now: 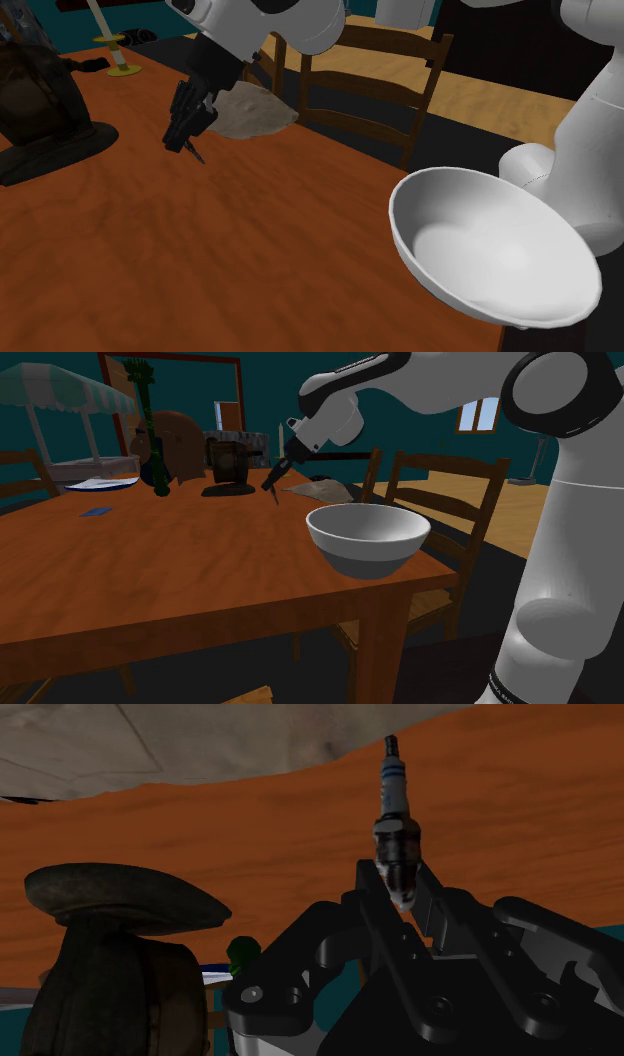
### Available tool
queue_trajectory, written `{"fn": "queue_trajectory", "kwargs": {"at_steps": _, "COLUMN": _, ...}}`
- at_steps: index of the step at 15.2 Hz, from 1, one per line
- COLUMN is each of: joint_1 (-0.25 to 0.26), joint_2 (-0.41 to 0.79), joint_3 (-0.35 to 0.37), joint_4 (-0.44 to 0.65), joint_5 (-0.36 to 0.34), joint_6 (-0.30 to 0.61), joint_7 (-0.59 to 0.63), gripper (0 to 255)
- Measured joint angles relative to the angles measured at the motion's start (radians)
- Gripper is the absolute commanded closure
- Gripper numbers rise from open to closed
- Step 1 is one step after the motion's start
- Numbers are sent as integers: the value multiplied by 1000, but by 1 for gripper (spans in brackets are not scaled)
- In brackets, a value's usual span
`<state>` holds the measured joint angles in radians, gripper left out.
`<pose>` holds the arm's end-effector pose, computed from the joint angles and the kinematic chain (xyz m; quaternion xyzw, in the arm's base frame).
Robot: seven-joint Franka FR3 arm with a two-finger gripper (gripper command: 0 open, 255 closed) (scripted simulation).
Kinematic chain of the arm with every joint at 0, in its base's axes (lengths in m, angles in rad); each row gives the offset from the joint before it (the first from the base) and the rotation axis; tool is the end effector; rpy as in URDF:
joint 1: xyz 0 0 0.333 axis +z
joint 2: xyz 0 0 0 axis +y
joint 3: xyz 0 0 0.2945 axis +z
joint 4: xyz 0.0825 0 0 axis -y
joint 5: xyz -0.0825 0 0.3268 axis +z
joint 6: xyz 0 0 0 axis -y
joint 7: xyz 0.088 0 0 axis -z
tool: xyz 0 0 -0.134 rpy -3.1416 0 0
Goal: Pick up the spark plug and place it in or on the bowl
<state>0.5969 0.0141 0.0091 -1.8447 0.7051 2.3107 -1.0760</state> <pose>0.4488 0.3422 0.5395 -0.7363 -0.5685 -0.2745 0.2435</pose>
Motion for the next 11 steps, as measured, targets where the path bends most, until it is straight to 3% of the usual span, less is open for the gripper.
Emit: {"fn": "queue_trajectory", "kwargs": {"at_steps": 11, "joint_1": -3, "joint_2": -7, "joint_3": -3, "joint_4": 52, "joint_5": -30, "joint_6": -49, "joint_7": 44, "gripper": 255}}
